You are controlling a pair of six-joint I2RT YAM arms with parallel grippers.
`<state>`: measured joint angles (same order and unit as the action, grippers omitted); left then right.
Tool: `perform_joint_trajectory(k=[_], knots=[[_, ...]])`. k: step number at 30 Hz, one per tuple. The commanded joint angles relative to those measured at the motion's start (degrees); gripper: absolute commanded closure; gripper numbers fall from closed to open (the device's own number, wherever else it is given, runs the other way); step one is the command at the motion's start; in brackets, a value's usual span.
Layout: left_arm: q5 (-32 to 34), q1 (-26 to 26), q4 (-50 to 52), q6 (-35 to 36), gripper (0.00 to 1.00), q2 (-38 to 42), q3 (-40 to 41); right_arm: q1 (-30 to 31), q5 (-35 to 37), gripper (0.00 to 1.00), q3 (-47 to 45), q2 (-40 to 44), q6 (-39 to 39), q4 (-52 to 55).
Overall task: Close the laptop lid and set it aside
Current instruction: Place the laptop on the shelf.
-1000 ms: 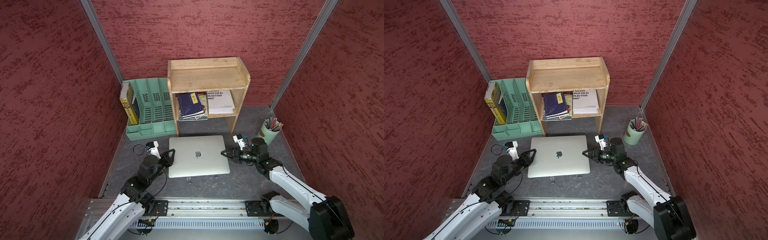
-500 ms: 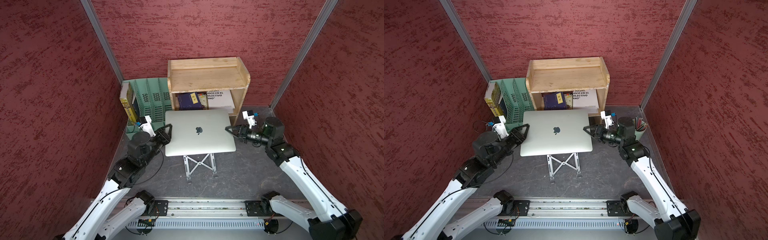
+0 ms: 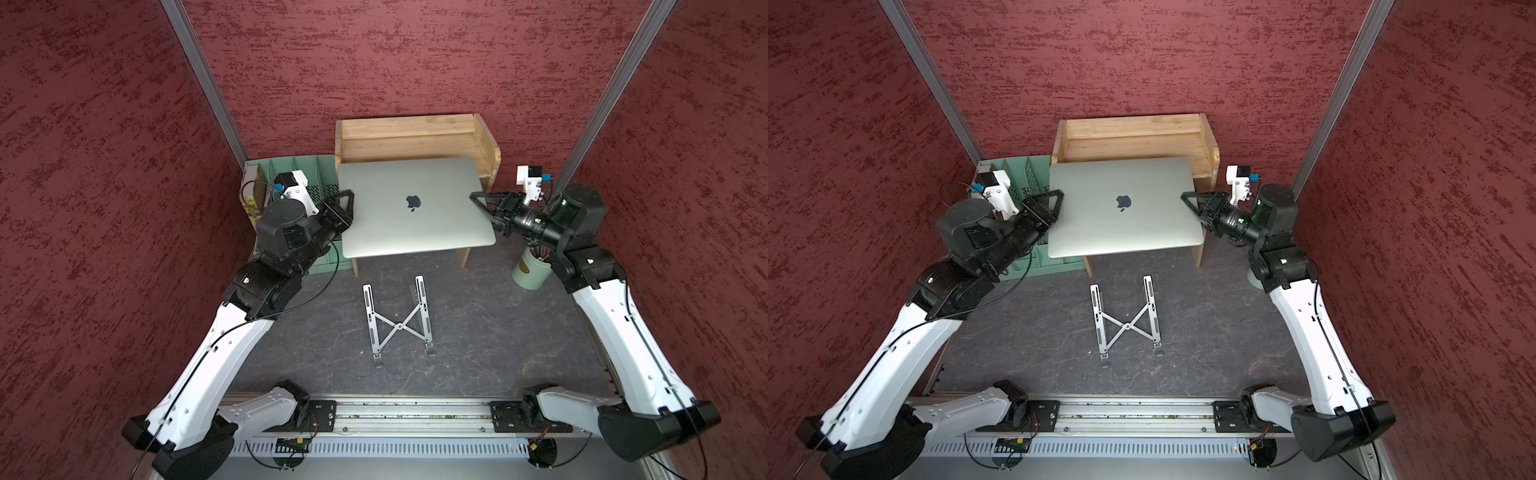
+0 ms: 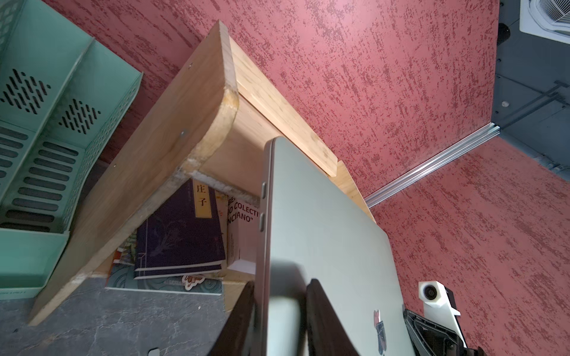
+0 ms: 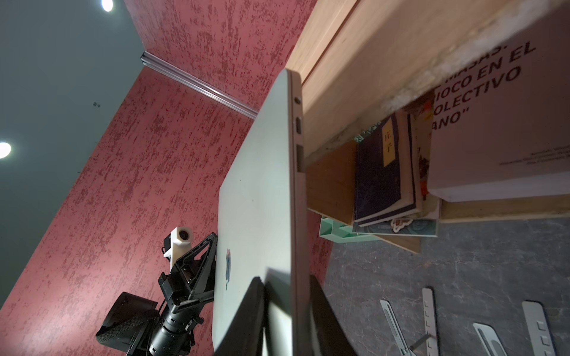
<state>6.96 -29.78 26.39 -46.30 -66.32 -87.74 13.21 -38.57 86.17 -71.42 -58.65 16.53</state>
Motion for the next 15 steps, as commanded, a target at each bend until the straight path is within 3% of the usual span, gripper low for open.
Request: perform_joint_trajectory(k=[1,15], knots=[[-23.2,-4.1,-9.2,-2.1,1.00,-7.1,-2.2,4.9,-17.1,1.00,4.6,-3.8,-1.1,-2.4],[-21.9,-3.5,-14.7,-7.2,1.00,-21.3,-15.7,1.7,-16.4,1.00,8.6,-11.1,-13.4,-12.5]])
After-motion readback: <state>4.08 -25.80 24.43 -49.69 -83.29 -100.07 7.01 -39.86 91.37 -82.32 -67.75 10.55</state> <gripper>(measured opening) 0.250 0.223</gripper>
